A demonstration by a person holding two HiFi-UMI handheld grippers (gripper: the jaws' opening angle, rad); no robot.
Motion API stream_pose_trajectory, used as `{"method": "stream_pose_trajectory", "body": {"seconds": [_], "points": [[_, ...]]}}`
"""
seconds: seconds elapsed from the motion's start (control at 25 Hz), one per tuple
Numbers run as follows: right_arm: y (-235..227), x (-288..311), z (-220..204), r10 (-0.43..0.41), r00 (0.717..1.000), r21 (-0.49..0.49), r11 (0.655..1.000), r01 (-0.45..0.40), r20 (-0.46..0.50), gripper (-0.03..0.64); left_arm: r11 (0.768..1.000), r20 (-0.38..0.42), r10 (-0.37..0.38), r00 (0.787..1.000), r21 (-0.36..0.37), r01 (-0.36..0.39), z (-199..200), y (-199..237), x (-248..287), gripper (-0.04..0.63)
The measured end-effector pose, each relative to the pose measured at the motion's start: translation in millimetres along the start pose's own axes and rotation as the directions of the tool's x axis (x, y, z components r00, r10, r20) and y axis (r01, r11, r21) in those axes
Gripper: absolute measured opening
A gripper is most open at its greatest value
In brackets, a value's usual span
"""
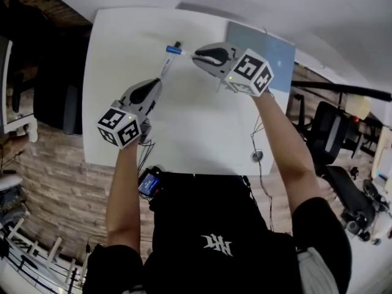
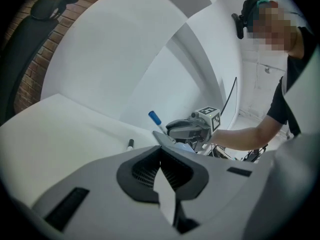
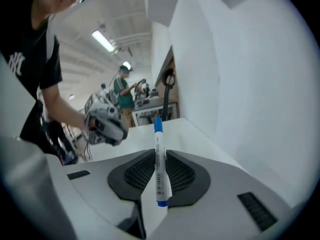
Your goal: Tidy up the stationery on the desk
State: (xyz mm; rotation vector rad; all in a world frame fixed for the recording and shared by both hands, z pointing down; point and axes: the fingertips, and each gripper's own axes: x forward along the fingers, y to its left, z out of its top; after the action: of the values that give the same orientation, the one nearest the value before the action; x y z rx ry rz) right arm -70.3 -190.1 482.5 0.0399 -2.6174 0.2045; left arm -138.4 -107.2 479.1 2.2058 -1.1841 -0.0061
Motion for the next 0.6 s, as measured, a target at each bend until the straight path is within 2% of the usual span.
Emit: {"method": "stream_pose_trajectory", "body": {"seconds": [0.08, 0.16, 0.28, 0.44, 0.6], "points": [[-11, -11, 8, -0.033, 0.993, 0.156, 0.988, 0.016, 0.11, 0.087, 1.0, -0.004, -0.015, 1.0, 0.009, 0.015, 4, -3, 5, 0.003], [-26, -22, 13, -0.095, 0.976, 0.289, 0.957, 0.034, 0.197, 0.087, 0.999, -0.008, -0.031, 0.999, 0.018, 0.031, 8, -6, 10, 0.003], [-44, -36, 16, -0.18, 0.943, 0.426, 0.903, 0.046, 0.281, 0.087, 0.998, -0.009, -0.054, 0.998, 0.018, 0.055, 13, -9, 16, 0.003], [-67, -50, 11, -0.301, 0.91, 0.53, 0.841, 0.111, 0.287, 0.087, 0.996, -0.014, -0.078, 0.997, 0.031, 0.078, 19, -10, 23, 0.003], [-87, -58, -4, -0.417, 0.879, 0.627, 0.755, 0.192, 0.233, 0.087, 0.995, -0.024, -0.091, 0.996, 0.037, 0.092, 21, -11, 30, 0.003]]}}
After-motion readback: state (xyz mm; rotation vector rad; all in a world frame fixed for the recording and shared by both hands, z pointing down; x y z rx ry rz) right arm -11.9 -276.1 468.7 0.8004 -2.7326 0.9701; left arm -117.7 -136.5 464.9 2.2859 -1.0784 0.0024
